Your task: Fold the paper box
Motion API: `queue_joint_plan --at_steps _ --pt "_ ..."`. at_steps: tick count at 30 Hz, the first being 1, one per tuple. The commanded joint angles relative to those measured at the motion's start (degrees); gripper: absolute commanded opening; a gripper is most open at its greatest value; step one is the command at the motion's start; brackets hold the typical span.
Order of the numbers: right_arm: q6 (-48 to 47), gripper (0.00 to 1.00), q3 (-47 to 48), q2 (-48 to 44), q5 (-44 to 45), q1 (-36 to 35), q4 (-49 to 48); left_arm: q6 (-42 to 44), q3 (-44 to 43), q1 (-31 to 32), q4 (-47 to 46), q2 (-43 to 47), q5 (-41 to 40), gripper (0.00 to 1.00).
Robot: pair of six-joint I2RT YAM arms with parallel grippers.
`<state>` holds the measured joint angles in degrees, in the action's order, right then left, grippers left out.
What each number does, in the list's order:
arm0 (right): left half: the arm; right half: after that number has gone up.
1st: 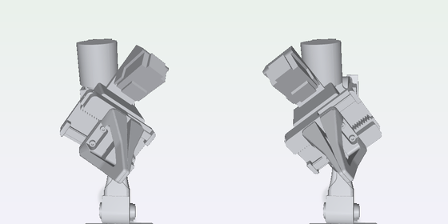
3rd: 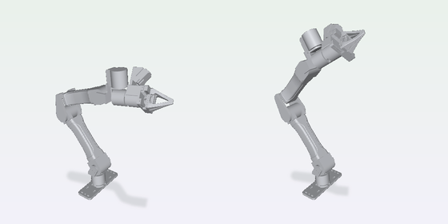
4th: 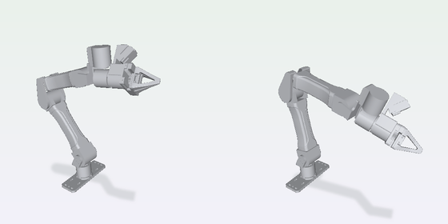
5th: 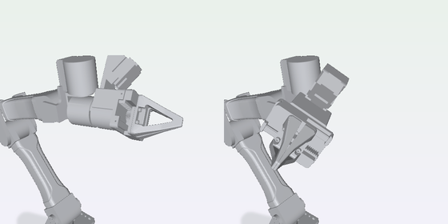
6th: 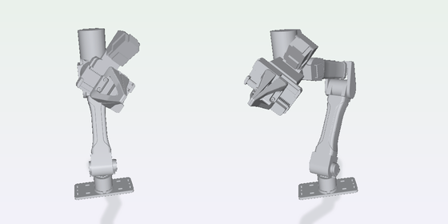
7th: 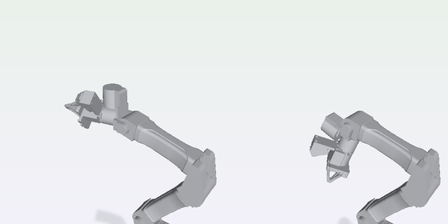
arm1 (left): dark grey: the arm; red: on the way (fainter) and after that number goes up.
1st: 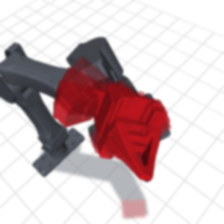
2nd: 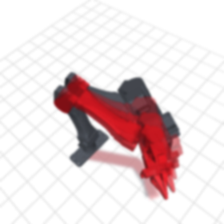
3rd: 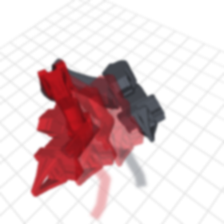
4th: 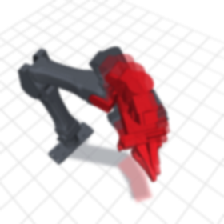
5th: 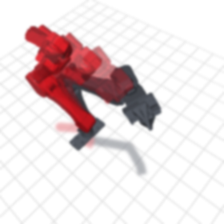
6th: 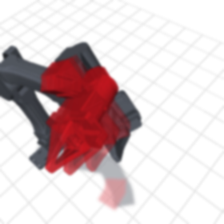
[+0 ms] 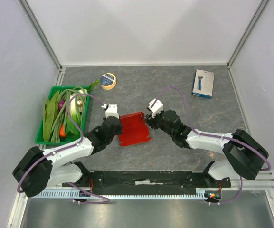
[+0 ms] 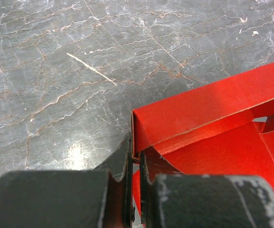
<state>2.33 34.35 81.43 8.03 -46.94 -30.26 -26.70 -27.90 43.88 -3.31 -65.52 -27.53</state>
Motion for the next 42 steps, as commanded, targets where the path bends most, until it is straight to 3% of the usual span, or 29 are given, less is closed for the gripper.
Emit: queue_joint_plan --at_steps 1,10,18,23,27,28,33,41,42 --pt "-0.83 0.65 -1.39 -1.45 -2.85 0.79 -2.96 1.99 1.09 0.42 -10.73 -2.68 -0.78 0.02" --pt "-3.73 0.72 -2.97 2.24 -7.94 1.50 -10.25 10.43 4.08 0.33 -21.21 -6.02 2.48 0.02" --pt "-5.06 0.68 -1.83 7.87 -7.15 1.76 -14.82 13.95 4.78 0.42 -25.77 -9.45 2.30 0.02" --pt "-2.42 0.49 -2.97 10.24 -5.76 1.24 -20.08 12.73 5.05 0.33 -28.76 -13.14 1.43 0.02" --pt "-0.84 0.33 -4.02 10.50 0.91 -1.22 -22.91 8.69 3.21 0.42 -28.68 -17.01 -2.61 0.02" --pt "-0.66 0.21 -3.94 10.68 3.02 -1.84 -22.83 6.33 1.90 0.33 -28.07 -17.80 -3.57 0.02" --pt "2.67 0.03 -3.76 11.47 12.09 -5.79 -22.30 -8.07 -4.43 0.51 -16.13 -25.00 -14.21 0.02" --pt "4.44 0.00 -6.48 8.58 16.40 -6.41 -21.25 -5.57 -2.60 0.77 -22.87 -28.44 -14.31 0.02" --pt "4.61 0.05 -6.83 7.44 16.05 -5.89 -20.37 -3.30 -2.08 0.68 -23.84 -28.53 -14.31 0.02"
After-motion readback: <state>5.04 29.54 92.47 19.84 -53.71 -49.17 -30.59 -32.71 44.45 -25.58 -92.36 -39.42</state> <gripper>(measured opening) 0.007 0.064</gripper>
